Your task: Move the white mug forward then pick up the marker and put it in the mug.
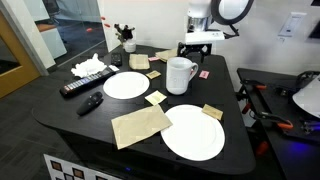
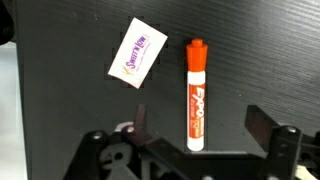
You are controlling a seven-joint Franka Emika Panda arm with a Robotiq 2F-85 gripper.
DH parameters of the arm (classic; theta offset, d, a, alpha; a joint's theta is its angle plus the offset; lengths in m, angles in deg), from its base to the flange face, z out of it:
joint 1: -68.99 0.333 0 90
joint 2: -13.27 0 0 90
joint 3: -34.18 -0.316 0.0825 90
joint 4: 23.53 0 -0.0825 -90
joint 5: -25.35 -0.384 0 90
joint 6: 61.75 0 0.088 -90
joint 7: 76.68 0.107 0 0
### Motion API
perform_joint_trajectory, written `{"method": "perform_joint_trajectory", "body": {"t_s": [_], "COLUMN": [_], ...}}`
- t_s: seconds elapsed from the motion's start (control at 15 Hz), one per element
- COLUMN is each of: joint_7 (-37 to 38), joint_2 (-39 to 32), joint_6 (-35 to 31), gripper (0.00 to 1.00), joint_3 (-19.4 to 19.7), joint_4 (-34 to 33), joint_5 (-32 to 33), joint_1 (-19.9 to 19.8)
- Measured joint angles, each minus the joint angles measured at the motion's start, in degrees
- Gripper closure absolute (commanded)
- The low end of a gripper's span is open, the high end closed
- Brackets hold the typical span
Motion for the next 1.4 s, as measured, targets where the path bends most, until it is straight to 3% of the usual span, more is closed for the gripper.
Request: {"method": "perform_joint_trajectory", "body": {"t_s": [0.27, 0.33, 0.47, 1.0, 1.07, 1.4], "joint_7": [0.0, 0.0, 0.0, 0.0, 0.0, 0.0], "joint_2": [-2.8, -3.3, -4.3, -5.8, -5.9, -6.0], "joint_6": [-0.2, -0.3, -0.4, -1.1, -1.1, -1.2], "gripper": [0.00, 0.25, 0.32, 0.95, 1.00, 0.95], "joint_3": [1.4, 1.6, 2.1, 4.1, 4.2, 4.4], "joint_4": [-1.2, -1.4, -1.8, -3.5, -3.7, -3.8], "joint_5": [-0.7, -1.0, -1.9, -2.5, -2.5, -2.5], "joint_1": [1.3, 1.5, 2.0, 4.5, 4.7, 5.4]}}
